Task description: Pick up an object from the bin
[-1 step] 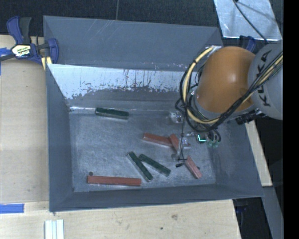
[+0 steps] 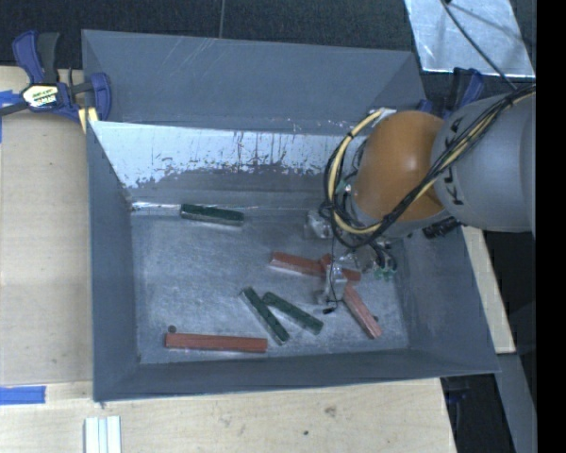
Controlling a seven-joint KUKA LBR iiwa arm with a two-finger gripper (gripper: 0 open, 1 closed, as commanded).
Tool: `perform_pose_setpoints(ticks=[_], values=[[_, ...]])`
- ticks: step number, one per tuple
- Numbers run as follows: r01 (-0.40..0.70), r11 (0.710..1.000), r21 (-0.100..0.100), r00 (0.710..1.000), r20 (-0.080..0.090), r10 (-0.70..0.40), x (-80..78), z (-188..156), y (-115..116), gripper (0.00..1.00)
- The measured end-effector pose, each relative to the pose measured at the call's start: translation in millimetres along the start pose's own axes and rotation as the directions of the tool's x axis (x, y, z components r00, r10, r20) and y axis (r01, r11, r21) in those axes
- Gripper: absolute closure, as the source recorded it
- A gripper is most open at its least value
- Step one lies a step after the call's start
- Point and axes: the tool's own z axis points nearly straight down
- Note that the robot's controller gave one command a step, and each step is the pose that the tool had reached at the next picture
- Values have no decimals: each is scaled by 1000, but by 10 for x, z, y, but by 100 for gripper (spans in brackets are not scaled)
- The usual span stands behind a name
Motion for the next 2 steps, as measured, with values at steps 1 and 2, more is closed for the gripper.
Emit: perform_pose_setpoints(ticks=[1,2], values=[[0,1000,0,1000,7,0,-18,-50,6,100],[475,880,7,880,13,-475,-267,-2092,-89,100]])
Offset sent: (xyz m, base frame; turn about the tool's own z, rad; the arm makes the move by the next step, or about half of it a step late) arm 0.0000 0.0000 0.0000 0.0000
